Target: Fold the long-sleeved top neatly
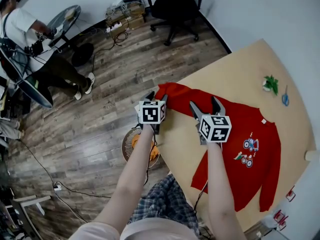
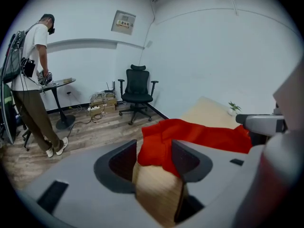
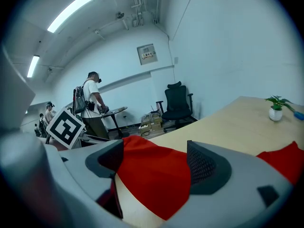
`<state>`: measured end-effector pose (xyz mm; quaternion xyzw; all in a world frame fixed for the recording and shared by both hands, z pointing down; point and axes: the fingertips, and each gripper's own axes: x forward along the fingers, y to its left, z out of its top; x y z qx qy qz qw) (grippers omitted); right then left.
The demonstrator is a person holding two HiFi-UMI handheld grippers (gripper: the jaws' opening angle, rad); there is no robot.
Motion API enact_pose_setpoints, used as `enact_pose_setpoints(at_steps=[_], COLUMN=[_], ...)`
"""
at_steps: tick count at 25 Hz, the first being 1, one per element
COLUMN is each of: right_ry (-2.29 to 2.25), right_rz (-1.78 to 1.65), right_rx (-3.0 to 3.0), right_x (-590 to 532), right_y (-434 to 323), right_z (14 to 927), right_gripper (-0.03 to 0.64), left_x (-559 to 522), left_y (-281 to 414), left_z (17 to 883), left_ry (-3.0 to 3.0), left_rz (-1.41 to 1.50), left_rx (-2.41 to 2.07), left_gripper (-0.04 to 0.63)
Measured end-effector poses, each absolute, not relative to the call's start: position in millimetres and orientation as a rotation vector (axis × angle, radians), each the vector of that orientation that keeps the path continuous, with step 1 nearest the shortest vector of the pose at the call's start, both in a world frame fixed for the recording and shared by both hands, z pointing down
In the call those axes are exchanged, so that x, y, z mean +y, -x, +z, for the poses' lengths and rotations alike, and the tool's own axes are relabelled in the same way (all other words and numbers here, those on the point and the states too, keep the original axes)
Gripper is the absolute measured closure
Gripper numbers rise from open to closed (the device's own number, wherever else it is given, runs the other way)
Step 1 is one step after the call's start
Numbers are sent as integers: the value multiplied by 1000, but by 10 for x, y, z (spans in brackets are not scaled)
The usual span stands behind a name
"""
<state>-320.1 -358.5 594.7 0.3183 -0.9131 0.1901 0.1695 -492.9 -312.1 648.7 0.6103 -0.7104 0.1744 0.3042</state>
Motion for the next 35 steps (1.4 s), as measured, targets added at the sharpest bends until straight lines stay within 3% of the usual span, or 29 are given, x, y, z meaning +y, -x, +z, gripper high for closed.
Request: enact_pose_setpoints(at_steps=[8,12,24,35], right_ry=[-855,-852,-1013,-1306], right_rz=[529,523,500,503], right_rx=[-2564,-2562,-2566,-2491], right_x=[-3546,-3517,-3628,-3709], right_y=[3291,3295,2839,1616], right_z=[6070,6070,5705,5356], right_gripper=[216,216,225,227], left_x=[-3068,-3050,-3172,-3602], left_y=[4765,4755,4411,3165], left_z=[6610,6571,5785,5050], left_ry=[-1611,-1625,-1804,-2103], left_rz=[561,568,405,363], left_rx=[-1838,-1860,-1904,-1787], left_gripper=[435,507,517,518])
